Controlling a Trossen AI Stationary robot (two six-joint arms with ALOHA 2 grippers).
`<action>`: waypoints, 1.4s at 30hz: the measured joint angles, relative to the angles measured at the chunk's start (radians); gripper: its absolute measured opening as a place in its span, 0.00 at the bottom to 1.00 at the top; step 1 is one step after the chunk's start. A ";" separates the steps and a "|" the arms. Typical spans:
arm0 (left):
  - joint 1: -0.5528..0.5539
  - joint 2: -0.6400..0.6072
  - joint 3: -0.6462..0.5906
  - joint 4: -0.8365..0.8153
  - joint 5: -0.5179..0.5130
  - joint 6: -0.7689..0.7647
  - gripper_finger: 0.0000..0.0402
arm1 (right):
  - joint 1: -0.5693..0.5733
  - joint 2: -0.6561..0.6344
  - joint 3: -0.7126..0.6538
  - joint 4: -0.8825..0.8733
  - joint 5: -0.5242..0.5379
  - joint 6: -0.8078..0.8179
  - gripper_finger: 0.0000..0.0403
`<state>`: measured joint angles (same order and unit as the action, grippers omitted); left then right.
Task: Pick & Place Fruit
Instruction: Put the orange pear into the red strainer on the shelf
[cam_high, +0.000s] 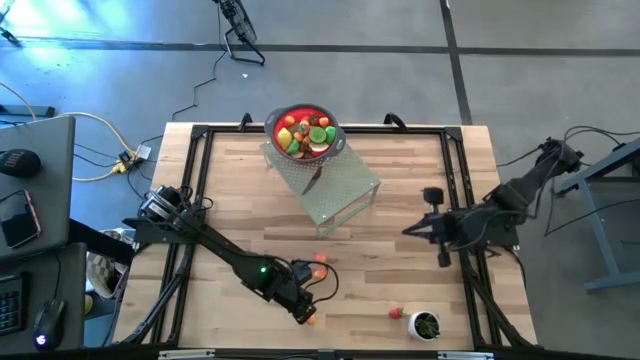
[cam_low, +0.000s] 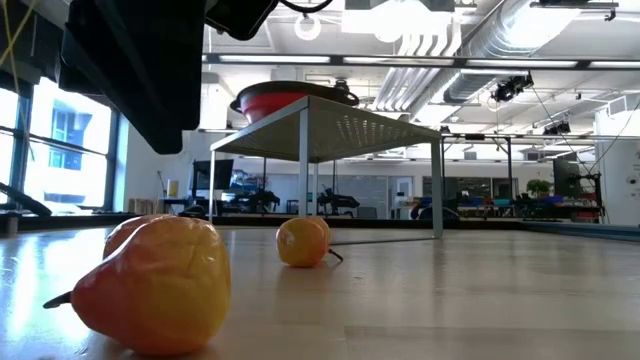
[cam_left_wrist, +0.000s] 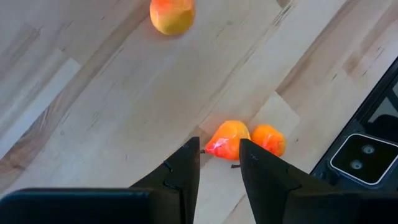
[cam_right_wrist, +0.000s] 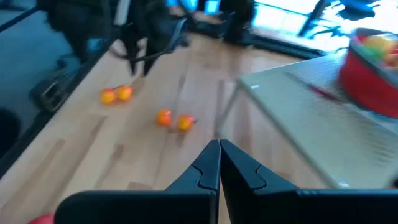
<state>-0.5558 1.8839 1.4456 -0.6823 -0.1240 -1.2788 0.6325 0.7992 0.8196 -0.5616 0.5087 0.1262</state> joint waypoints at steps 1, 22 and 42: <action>0.000 0.000 0.000 0.000 -0.001 0.000 0.27 | 0.000 -0.015 0.000 -0.009 0.026 0.005 0.01; 0.000 0.000 0.000 0.117 -0.001 -0.008 0.27 | 0.000 -0.038 0.000 -0.026 0.074 0.053 0.01; 0.000 0.000 0.000 0.267 -0.021 0.040 0.27 | 0.000 -0.038 0.000 -0.025 0.012 0.053 0.01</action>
<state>-0.5560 1.8843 1.4452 -0.4148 -0.1453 -1.2387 0.6327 0.7609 0.8196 -0.5869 0.5209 0.1795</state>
